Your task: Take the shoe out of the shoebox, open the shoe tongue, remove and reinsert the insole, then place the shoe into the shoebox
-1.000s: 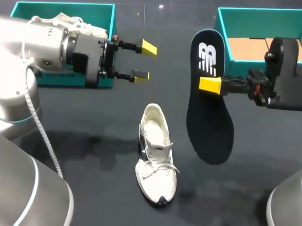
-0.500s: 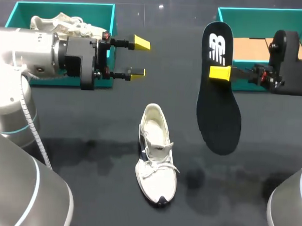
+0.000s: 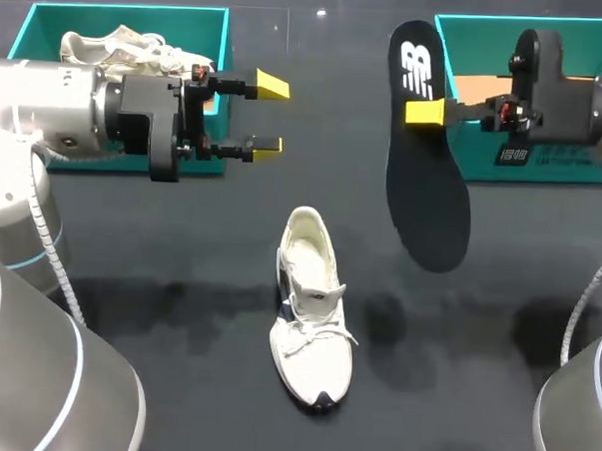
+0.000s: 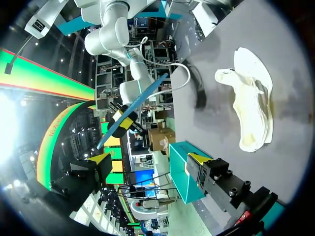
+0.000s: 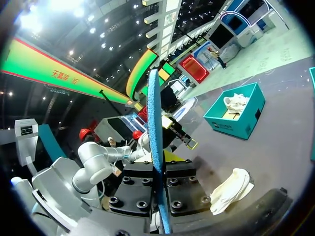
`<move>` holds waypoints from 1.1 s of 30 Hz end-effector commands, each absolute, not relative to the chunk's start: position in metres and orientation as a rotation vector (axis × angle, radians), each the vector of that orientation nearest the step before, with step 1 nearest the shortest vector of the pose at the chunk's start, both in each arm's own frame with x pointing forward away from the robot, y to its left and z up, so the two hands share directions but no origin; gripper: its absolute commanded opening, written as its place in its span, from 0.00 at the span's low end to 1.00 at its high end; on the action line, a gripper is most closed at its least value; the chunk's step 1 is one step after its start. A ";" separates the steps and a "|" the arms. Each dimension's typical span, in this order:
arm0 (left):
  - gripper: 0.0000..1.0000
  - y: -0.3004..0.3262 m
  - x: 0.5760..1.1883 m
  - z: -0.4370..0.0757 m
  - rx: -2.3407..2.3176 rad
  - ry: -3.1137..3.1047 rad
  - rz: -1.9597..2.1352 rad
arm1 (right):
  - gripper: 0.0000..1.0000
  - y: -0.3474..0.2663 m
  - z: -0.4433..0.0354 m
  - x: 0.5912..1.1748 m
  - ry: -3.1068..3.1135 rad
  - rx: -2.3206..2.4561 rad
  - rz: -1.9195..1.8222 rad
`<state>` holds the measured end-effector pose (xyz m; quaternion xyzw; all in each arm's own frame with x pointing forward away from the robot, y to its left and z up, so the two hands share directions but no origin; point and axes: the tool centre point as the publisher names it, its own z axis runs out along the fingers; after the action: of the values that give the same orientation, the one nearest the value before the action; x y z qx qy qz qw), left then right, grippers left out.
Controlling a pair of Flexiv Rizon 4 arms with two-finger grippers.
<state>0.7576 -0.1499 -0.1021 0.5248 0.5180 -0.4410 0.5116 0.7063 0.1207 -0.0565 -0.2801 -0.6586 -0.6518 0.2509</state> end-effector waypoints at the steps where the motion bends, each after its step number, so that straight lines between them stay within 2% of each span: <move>1: 1.00 -0.150 0.757 -0.103 1.262 1.246 -1.060 | 0.00 0.123 -0.059 0.714 -1.802 -0.743 -1.751; 12: 1.00 -0.150 0.757 -0.103 1.262 1.246 -1.060 | 0.00 0.134 -0.086 0.790 -1.480 -0.968 -1.646; 24: 1.00 -0.150 0.757 -0.103 1.262 1.246 -1.060 | 0.00 0.134 -0.086 0.790 -1.480 -0.968 -1.646; 33: 1.00 -0.167 0.763 -0.108 1.243 1.228 -1.075 | 0.00 0.151 -0.092 0.806 -1.369 -1.093 -1.512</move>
<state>0.7572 -0.1566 -0.1043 0.5202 0.5149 -0.4470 0.5143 0.7983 0.1418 -0.0900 -0.4314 -0.5418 -0.6012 0.3986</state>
